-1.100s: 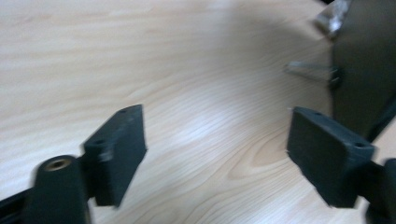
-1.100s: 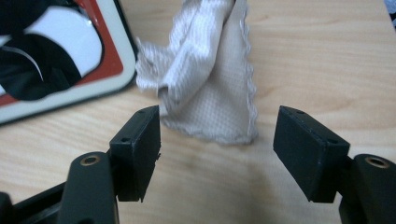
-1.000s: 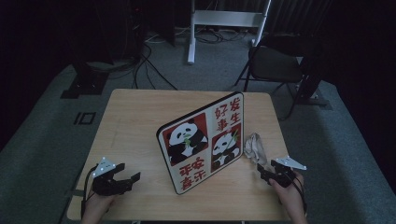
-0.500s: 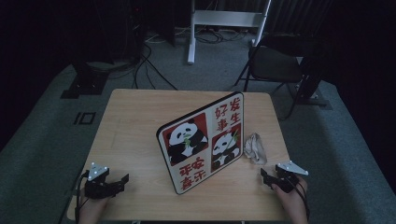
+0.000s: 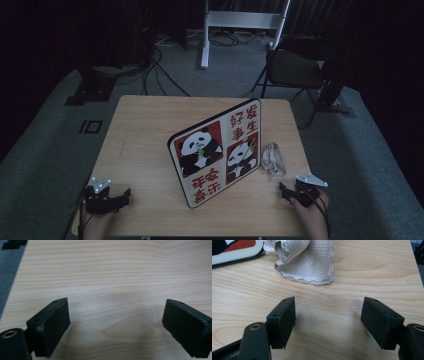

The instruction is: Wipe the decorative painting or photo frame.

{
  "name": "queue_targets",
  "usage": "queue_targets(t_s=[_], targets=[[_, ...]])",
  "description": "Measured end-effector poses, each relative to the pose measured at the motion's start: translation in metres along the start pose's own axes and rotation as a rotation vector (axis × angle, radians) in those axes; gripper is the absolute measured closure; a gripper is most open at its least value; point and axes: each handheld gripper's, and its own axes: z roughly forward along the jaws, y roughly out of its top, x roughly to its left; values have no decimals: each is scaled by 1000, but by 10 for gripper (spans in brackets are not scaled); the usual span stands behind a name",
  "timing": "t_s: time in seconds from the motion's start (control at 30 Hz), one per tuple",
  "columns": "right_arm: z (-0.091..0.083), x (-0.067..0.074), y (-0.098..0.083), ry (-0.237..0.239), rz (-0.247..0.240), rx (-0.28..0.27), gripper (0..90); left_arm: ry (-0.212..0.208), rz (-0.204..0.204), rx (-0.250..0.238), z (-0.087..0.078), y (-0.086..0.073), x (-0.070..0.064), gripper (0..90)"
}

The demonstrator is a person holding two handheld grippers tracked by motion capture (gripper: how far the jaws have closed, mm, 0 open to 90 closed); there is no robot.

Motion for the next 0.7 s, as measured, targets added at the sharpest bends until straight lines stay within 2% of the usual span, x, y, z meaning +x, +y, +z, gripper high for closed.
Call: queue_targets(t_s=[0.13, 0.17, 0.23, 0.43, 0.7], targets=[[0, 0, 0, 1, 0, 0, 268, 20, 2, 24, 4, -3, 2, 83], [0, 0, 0, 3, -3, 2, 248, 25, 1, 25, 5, -4, 2, 82], [2, 1, 1, 19, -24, 15, 174, 34, -8, 31, 7, -3, 2, 20], [2, 1, 1, 21, -25, 17, 172, 50, -25, 31, 9, -2, 3, 20], [3, 1, 1, 16, -18, 20, 151, 52, -27, 30, 9, -1, 3, 20]])
